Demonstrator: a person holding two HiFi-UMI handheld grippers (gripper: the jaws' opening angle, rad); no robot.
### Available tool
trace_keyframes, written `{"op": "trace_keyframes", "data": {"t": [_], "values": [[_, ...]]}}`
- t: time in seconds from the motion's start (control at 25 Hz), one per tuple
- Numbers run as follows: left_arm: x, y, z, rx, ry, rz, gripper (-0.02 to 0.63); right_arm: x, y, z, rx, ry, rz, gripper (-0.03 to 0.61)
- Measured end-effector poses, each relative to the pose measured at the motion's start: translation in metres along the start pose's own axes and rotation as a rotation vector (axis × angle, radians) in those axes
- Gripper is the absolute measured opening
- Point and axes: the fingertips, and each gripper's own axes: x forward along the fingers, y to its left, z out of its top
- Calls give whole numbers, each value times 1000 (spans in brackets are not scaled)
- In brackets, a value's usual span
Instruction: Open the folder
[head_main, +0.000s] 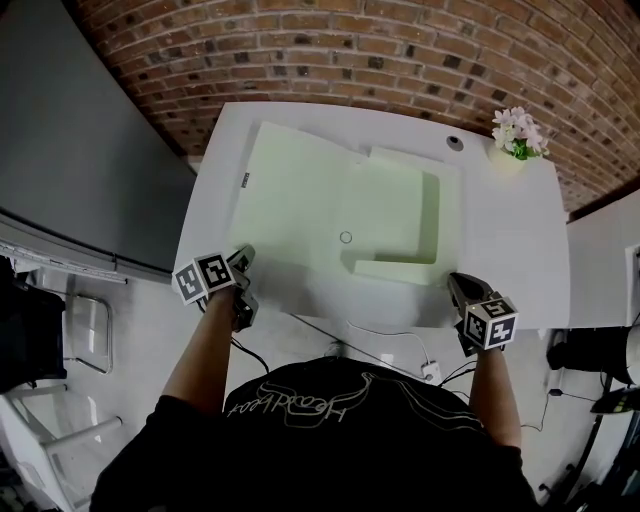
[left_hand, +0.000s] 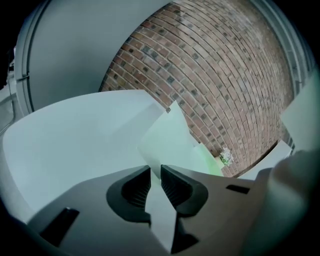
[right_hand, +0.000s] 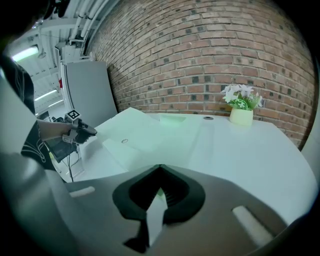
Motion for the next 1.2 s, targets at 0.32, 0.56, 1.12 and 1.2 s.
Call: {"op": "trace_keyframes", "data": {"t": [0.32, 0.56, 1.12, 1.2], "values": [[-7, -17, 8, 16, -24, -68, 41, 1, -2, -1, 55, 41, 11, 3], [-24, -45, 16, 48, -64, -141, 41, -5, 2, 6, 86, -15, 28, 3], [-85, -172, -40, 317, -101, -400, 41, -104, 81, 39, 64, -225, 265, 3], [-103, -196, -63, 377, -81, -458, 41, -128, 102, 41, 68, -266, 319, 3]]}}
